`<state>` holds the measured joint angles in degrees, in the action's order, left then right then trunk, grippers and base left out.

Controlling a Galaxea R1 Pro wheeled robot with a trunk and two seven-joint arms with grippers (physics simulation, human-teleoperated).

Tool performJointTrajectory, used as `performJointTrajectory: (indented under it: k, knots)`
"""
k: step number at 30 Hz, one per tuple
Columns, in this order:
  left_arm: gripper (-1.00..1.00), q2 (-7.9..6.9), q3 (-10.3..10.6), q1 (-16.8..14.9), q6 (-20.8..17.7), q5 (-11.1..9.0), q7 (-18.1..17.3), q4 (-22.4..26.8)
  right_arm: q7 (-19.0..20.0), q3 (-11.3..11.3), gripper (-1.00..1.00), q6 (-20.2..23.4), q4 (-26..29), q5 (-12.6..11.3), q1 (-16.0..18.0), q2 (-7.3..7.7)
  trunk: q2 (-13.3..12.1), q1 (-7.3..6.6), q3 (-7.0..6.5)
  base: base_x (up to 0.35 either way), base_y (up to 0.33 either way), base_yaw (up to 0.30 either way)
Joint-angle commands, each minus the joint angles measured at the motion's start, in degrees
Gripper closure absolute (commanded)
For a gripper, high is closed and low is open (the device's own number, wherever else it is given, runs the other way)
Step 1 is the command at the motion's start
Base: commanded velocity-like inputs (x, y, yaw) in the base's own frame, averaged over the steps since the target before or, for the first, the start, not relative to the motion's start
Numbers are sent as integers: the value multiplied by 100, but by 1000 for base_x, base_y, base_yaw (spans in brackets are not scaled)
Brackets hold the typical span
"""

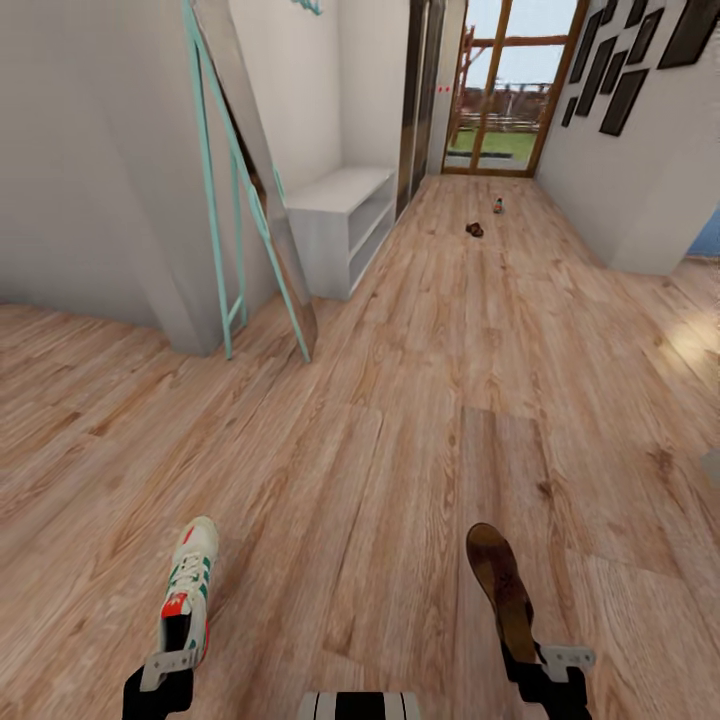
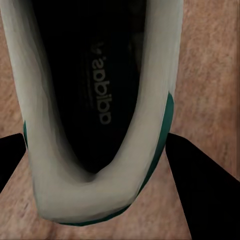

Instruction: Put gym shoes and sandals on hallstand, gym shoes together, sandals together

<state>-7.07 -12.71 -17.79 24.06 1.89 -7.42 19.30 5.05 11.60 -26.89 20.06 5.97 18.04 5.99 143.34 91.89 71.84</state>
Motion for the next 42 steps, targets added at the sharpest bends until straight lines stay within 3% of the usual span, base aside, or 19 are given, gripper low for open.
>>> performJointTrajectory:
  k: [1,8,17,25,34,42]
  knots:
    - [100,1,-51,68,28,12,-40,0,39,48,100,-22,4,31,2,-17,0,-3,-28,0,0,0]
    - [100,18,-48,146,43,17,-40,-10,34,61,100,-15,-25,36,1,5,-10,-21,-247,0,0,0]
    - [100,23,-44,177,67,24,-40,-80,23,54,100,-26,-67,51,1,-17,-370,-219,-489,0,0,0]
    - [100,39,-54,187,474,22,-37,-264,21,53,100,-143,-200,53,0,-18,-691,-395,-705,0,0,0]
    - [100,3,-91,195,535,6,-32,-330,14,60,100,-472,-354,52,3,-13,-1052,-592,-948,0,0,0]
    - [100,9,-196,210,546,4,-31,-342,22,54,100,-516,-411,58,1,-18,-1373,-768,-1163,0,0,0]
